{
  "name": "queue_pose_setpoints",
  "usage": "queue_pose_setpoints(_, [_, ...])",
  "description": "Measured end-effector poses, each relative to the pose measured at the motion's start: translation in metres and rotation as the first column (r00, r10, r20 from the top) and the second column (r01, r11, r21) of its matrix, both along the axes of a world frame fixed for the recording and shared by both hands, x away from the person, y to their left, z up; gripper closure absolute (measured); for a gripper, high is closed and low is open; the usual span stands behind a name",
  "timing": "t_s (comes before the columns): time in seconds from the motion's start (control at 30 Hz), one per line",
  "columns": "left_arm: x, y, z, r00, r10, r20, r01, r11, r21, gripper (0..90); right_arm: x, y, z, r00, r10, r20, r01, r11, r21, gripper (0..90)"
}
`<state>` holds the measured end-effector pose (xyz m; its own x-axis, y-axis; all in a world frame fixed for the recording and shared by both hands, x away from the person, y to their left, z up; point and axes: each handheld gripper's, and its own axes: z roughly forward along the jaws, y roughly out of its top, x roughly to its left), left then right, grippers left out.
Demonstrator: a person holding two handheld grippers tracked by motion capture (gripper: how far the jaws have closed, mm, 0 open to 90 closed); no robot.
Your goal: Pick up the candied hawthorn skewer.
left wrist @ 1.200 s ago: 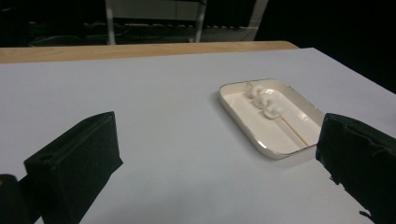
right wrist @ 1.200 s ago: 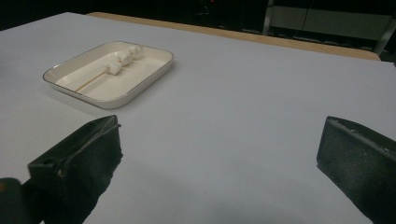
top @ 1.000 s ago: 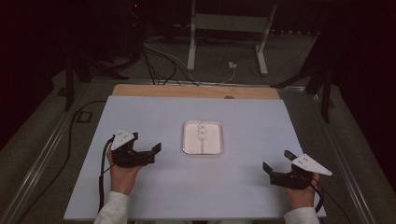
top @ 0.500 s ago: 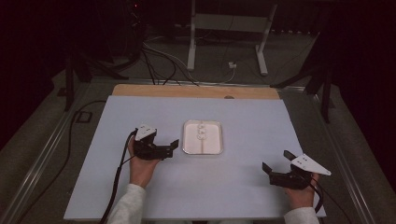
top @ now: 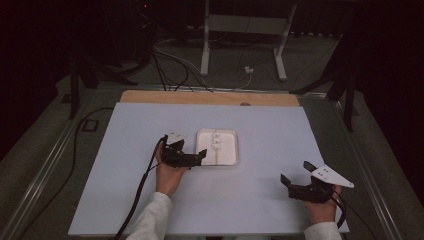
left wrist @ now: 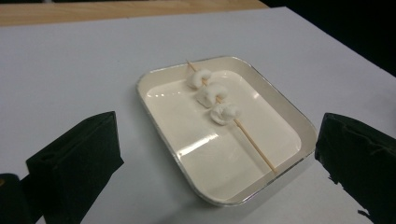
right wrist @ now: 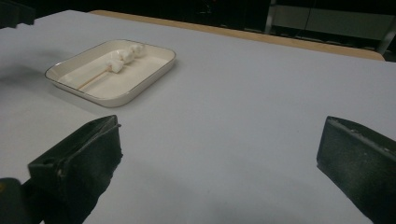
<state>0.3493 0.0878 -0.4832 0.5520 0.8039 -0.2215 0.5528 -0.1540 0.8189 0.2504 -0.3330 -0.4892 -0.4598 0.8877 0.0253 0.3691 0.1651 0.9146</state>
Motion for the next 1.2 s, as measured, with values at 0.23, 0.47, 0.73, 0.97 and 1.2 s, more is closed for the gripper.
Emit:
queue_pose_setpoints(0.23, [0.006, -0.018, -0.007, 0.9989, -0.027, -0.038, 0.027, 0.9995, 0.014, 2.5, 0.0, 0.0, 0.0, 1.0, 0.002, -0.002, -0.002, 1.0, -0.001, 0.1])
queue_pose_setpoints(0.47, [0.012, -0.039, -0.017, 0.9938, -0.058, -0.095, 0.063, 0.9969, 0.046, 2.8, 0.0, 0.0, 0.0, 1.0, 0.001, -0.003, -0.001, 1.0, -0.002, 0.1])
queue_pose_setpoints(0.73, [0.016, -0.056, -0.029, 0.9856, -0.09, -0.143, 0.104, 0.9898, 0.097, 18.3, 0.0, 0.0, 0.0, 1.0, 0.002, -0.003, -0.002, 1.0, -0.002, 0.1])
queue_pose_setpoints(0.97, [0.017, -0.065, -0.033, 0.985, -0.082, -0.152, 0.113, 0.9726, 0.204, 34.3, 0.0, 0.001, -0.001, 1.0, 0.002, -0.004, -0.002, 1.0, -0.003, 0.1])
queue_pose_setpoints(1.2, [0.018, -0.07, -0.03, 0.989, -0.052, -0.138, 0.093, 0.9486, 0.303, 51.4, 0.0, 0.0, -0.001, 1.0, 0.001, -0.004, -0.001, 1.0, -0.002, 0.1])
